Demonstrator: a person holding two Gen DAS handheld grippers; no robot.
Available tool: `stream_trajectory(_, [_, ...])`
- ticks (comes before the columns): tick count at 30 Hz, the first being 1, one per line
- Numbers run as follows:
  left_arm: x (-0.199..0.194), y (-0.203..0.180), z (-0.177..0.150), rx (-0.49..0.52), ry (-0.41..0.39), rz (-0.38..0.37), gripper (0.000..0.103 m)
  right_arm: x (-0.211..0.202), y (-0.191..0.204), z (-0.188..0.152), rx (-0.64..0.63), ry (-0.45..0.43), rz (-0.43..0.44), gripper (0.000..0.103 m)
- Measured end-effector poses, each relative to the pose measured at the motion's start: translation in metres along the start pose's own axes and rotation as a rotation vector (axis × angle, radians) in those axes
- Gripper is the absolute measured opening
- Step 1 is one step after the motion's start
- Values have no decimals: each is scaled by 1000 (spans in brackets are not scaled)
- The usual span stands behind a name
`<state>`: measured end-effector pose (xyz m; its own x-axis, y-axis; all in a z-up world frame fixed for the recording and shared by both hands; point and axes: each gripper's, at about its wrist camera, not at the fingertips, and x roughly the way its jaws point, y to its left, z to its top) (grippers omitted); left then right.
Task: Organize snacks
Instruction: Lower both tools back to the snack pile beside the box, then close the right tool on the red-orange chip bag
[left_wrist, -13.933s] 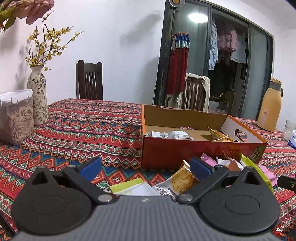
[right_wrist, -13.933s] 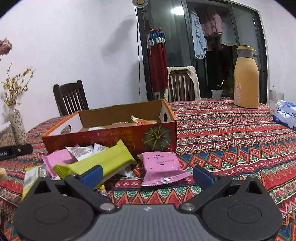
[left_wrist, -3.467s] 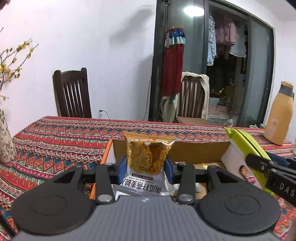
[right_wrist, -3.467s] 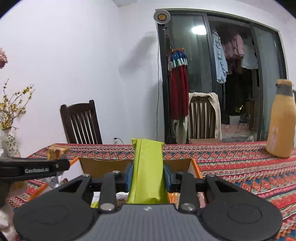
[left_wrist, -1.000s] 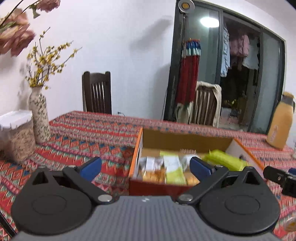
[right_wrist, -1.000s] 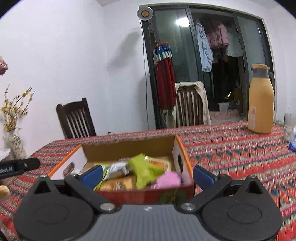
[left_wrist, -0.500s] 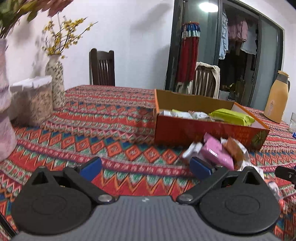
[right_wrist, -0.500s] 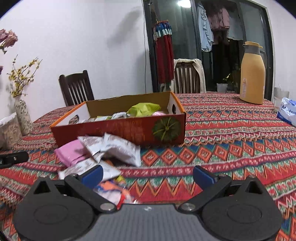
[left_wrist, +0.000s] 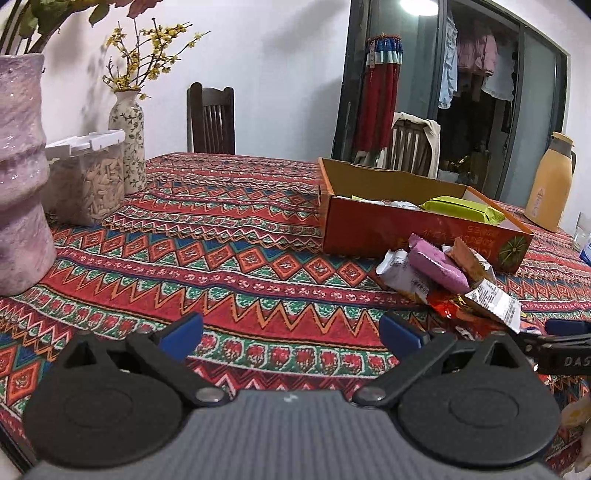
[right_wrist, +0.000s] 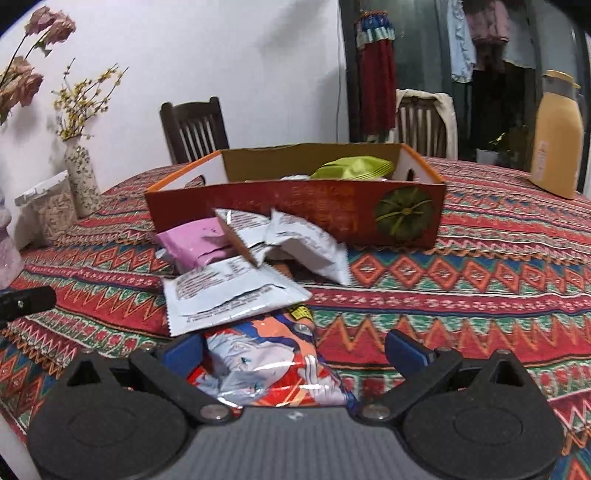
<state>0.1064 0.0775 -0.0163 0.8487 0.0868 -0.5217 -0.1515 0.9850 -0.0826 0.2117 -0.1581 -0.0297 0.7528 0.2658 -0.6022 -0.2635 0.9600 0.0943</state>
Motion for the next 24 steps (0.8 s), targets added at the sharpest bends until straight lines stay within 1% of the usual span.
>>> stream_trajectory(1, [-1,0,0,2,-1,1,103,3,1,-1,-4,4,3,101])
stream_trajectory(3, [-1,-3,1,8,0,3,103,4,4,-3,-6,10,22,92])
stream_trajectory(4, [-1,-4,0,9,1,2,103,4,4,-4,-7,9,31,89])
stream_trajectory(6, [0,-8,1,15,3,-2,103,3,8,-6,-18,8,45,77])
stream_trajectory(8, [-1,-11,0,18,4,-7,103,3,12,-8,-56,7,48,71])
stream_trajectory(10, [-3,-15,0,25,-1,-12,103,2,19,-12,-101,0,42,68])
stream_trajectory(13, [-6,-20,1,33,-8,-15,103,0,25,-14,-135,-1,33,62])
stream_trajectory(15, [-9,-22,1,38,-13,-14,103,-3,26,-14,-142,-3,50,49])
stream_trajectory(18, [-11,-22,1,41,-16,-8,103,-12,27,-17,-155,-24,40,47])
stream_trajectory(24, [-11,-22,2,40,-13,1,103,-36,22,-27,-190,-119,-50,47])
